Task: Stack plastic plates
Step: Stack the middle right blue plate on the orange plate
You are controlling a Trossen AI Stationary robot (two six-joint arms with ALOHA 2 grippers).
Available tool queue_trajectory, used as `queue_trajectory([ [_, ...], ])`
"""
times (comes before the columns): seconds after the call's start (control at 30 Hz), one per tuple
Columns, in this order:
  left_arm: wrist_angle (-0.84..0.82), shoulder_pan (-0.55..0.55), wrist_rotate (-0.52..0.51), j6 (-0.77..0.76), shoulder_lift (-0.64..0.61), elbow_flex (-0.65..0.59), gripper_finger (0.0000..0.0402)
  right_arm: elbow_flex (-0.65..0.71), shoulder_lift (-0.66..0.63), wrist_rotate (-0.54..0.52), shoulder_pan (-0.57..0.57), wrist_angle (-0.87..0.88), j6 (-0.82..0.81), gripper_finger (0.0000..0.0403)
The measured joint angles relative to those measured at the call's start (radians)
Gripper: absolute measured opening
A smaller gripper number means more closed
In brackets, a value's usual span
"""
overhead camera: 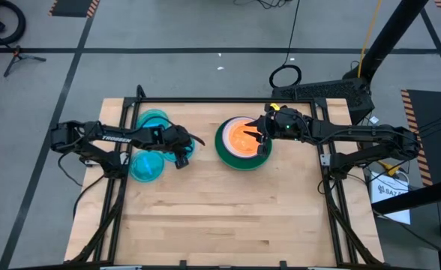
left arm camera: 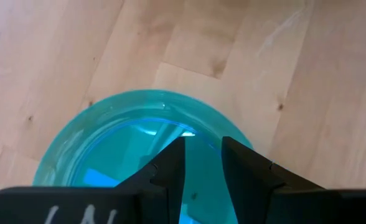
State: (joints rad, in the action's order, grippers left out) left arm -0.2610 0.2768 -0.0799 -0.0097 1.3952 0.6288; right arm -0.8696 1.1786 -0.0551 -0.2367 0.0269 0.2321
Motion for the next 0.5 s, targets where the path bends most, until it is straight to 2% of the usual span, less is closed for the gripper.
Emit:
queue_trajectory([
  [0.5, 0.062, 0.0, -0.001, 0.014, -0.002, -0.077, 0.011, 0.0, 0.0, 0.0, 0.0, 0.0, -0.001, 0.0114],
])
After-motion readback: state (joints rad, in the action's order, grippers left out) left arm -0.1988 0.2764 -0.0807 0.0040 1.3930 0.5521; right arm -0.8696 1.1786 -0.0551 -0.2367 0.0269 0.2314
